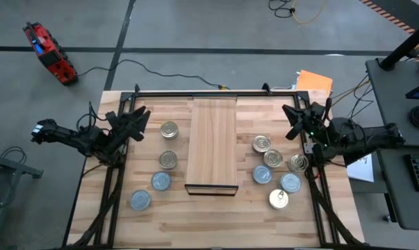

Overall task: Stack canned seafood by type on shelf
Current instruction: Put the blue-pink tuna can on the shelf

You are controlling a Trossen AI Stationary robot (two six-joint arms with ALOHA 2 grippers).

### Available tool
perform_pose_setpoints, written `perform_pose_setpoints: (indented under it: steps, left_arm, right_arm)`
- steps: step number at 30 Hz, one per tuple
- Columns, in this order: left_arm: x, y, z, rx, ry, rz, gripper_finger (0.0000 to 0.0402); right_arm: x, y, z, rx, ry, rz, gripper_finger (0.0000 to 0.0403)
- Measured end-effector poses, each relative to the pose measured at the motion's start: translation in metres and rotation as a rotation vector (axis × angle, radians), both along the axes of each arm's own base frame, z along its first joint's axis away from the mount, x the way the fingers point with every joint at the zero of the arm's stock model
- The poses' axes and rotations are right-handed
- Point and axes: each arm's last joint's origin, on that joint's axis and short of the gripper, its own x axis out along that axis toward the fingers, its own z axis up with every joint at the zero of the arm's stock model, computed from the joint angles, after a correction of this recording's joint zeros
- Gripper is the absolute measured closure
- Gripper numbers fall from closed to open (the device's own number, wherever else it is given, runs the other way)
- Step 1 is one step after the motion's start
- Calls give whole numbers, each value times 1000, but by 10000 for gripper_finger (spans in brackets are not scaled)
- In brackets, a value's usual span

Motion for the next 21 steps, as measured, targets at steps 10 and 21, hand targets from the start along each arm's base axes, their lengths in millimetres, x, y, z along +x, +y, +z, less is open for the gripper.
perform_pose_setpoints:
  steps: [10,21]
  left_arm:
    - [19,-6,21,8,27,-7,98]
    - [45,-11,53,-4,241,142,98]
  right_arm:
    - [26,2,32,-106,125,-57,394]
    - [39,3,65,-110,102,-101,394]
